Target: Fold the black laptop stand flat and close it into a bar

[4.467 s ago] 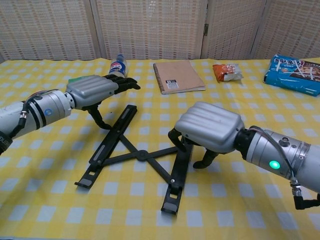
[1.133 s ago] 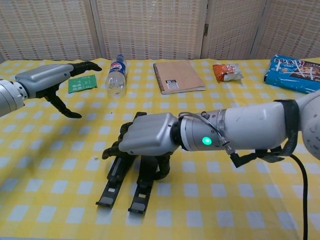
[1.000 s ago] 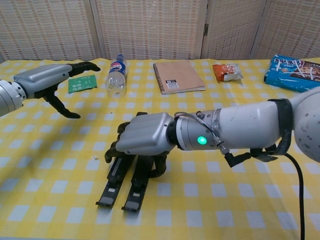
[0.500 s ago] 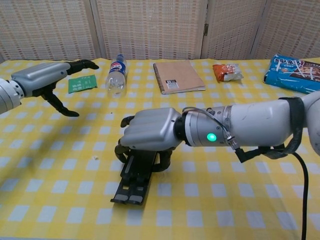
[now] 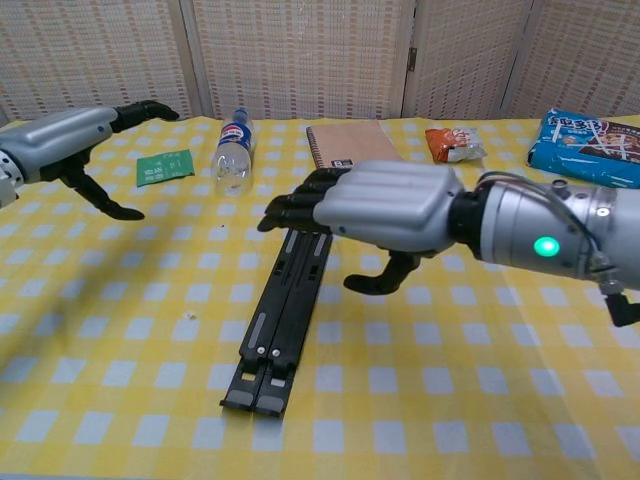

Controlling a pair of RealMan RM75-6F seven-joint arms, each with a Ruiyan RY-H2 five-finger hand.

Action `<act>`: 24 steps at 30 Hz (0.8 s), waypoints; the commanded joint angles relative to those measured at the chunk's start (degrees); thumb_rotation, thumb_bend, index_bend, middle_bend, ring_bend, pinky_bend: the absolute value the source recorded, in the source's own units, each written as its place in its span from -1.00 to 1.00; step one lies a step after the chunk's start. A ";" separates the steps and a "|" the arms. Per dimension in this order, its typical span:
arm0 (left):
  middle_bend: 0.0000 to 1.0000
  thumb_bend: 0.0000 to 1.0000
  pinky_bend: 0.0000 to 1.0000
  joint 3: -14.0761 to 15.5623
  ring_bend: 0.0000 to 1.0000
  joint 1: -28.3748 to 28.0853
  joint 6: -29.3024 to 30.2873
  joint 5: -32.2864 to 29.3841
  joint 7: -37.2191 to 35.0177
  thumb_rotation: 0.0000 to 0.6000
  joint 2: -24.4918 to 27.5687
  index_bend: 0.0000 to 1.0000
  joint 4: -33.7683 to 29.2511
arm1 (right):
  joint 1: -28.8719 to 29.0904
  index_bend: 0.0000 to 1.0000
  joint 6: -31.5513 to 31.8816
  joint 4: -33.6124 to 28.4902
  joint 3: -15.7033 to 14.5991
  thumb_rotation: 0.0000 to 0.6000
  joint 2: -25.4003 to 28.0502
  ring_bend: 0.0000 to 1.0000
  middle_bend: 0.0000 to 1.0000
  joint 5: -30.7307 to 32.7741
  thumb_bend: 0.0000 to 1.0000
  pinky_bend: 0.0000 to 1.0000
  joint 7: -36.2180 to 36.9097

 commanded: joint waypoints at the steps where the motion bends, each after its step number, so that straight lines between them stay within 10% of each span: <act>1: -0.98 -0.70 -1.00 -0.48 -1.00 1.95 1.24 -1.71 2.66 1.00 2.83 -0.95 -3.69 | -9.09 -1.00 11.43 -5.96 -2.14 1.00 6.29 -0.72 -0.72 1.06 -0.10 -1.00 -0.57; 24: -0.97 -0.68 -1.00 4.96 -1.00 24.01 23.57 -4.51 18.86 1.00 17.86 -0.79 -26.73 | -38.66 -1.00 40.25 -3.48 -5.38 1.00 20.95 -0.82 -0.86 2.51 -0.10 -1.00 19.80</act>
